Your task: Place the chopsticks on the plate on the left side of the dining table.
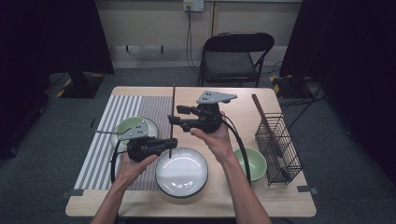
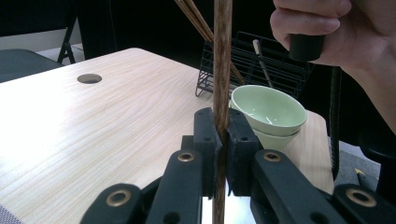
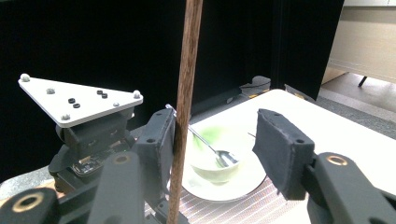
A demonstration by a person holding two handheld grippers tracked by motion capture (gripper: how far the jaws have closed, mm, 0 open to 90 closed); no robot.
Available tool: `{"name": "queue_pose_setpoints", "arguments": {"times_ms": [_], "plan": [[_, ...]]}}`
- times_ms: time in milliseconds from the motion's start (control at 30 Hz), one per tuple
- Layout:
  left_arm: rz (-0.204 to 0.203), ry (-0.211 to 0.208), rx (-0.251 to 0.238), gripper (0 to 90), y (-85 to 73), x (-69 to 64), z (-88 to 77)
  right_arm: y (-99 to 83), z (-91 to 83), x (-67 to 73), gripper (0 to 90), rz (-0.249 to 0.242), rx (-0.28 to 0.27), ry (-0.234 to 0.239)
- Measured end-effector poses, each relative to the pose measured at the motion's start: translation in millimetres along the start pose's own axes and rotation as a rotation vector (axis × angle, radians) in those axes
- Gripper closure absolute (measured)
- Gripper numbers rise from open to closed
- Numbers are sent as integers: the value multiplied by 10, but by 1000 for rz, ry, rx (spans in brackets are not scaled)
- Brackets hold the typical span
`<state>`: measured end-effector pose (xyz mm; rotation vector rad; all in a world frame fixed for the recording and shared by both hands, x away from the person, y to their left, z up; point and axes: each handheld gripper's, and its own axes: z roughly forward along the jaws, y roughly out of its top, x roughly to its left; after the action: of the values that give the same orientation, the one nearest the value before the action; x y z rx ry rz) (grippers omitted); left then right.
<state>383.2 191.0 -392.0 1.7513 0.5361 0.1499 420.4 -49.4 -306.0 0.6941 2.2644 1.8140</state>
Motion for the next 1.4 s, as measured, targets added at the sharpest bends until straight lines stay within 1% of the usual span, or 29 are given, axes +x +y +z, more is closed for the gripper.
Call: {"name": "queue_pose_setpoints", "arguments": {"times_ms": [67, 167, 367, 667, 733, 800, 833, 867, 900, 933, 967, 1000, 1067, 1267, 1400], "plan": [[-11, 7, -3, 848, -4, 1, -15, -2, 8, -12, 450, 4, 0, -8], [-10, 13, -6, 848, -9, 4, -36, -9, 15, -30, 414, 15, -2, -14], [-15, 19, -15, 848, -15, 6, -65, -4, 31, -51, 366, 23, 3, -25], [-24, 27, -18, 847, -27, 29, -102, -10, 36, -113, 334, 37, 14, -39], [-18, 29, -13, 847, -26, 35, -109, -16, 34, -131, 327, 40, 17, -43], [-27, 28, -20, 847, -25, 32, -109, -22, 29, -147, 320, 44, 17, -45], [-25, 29, -22, 846, -27, 32, -112, -25, 28, -156, 316, 46, 16, -46], [-26, 27, -39, 846, -29, 31, -114, -28, 25, -162, 312, 49, 17, -49], [-27, 29, -39, 845, -30, 39, -119, -31, 22, -173, 310, 52, 14, -48], [-38, 29, -40, 845, -30, 37, -119, -33, 18, -181, 310, 53, 13, -52], [-37, 30, -41, 845, -30, 36, -117, -37, 13, -186, 310, 54, 15, -58], [-25, 33, -34, 845, -29, 39, -121, -42, 12, -194, 307, 54, 14, -58], [-33, 34, -39, 845, -29, 33, -122, -53, 5, -203, 305, 58, 17, -61], [-30, 45, -38, 844, -24, 36, -143, -79, -9, -234, 299, 60, 18, -71], [-28, 44, -34, 845, -23, 44, -152, -87, -16, -251, 292, 59, 25, -79]]}}
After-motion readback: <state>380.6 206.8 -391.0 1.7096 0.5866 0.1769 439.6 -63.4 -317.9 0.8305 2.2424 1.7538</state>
